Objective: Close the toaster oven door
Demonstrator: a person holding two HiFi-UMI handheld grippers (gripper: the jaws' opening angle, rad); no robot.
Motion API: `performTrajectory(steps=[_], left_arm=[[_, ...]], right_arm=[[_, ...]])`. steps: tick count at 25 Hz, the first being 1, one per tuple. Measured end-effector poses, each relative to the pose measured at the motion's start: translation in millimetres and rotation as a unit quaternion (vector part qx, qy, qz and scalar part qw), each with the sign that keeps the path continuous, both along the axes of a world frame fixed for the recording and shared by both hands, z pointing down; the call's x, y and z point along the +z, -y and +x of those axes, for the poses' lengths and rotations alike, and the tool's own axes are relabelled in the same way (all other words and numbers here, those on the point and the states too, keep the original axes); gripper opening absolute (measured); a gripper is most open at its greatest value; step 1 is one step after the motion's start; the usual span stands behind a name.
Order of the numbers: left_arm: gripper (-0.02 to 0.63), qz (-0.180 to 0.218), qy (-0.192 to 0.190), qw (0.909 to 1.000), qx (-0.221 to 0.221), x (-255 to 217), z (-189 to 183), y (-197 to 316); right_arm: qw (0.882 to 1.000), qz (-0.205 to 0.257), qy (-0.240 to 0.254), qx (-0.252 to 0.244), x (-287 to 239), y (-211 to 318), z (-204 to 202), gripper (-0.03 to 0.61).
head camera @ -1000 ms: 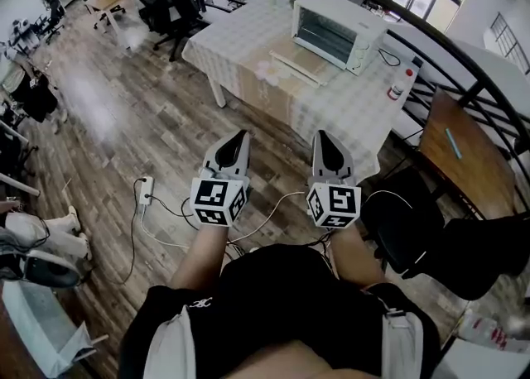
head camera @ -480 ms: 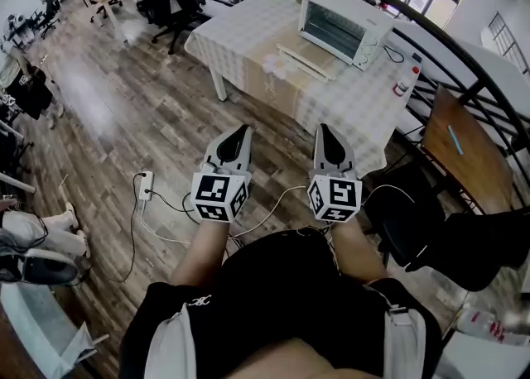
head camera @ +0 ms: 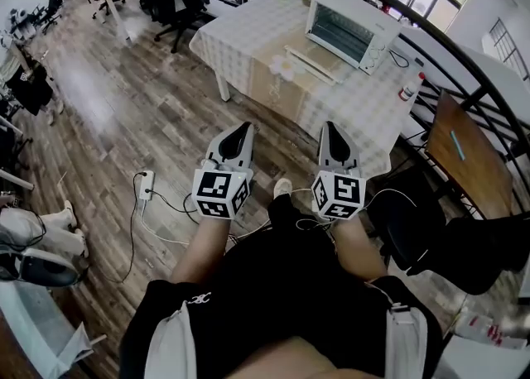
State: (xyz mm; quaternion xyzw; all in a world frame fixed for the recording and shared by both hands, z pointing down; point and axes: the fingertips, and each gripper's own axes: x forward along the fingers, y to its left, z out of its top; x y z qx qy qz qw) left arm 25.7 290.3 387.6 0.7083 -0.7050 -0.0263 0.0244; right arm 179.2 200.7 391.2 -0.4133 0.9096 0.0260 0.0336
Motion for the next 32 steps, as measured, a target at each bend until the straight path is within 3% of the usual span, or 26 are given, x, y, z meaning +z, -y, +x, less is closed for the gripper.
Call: performTrajectory(steps=[7,12,26,32], left_arm=[[0.015,-0.001,0.007,1.0000,0.000,7,-19,36],[0.015,-0.011,0.011,0.9999,0.001,17,-44,89],[0.015,-0.037,0.019,0.9987,0.028,4,-117,334],[0.015,-0.051,0.018,0.9974,0.049,10,-137,420]], right_arm=[[1.000,0.014,-0.001,0.007,4,38,-15,-0.008],[1.000,0.010,0.008,0.013,13,95,-39,-0.008],[0.999,-0.028,0.013,0.023,9,341,-115,-0.008],[0.999,-0.042,0.014,0.031,14,420,-136,-0.008]])
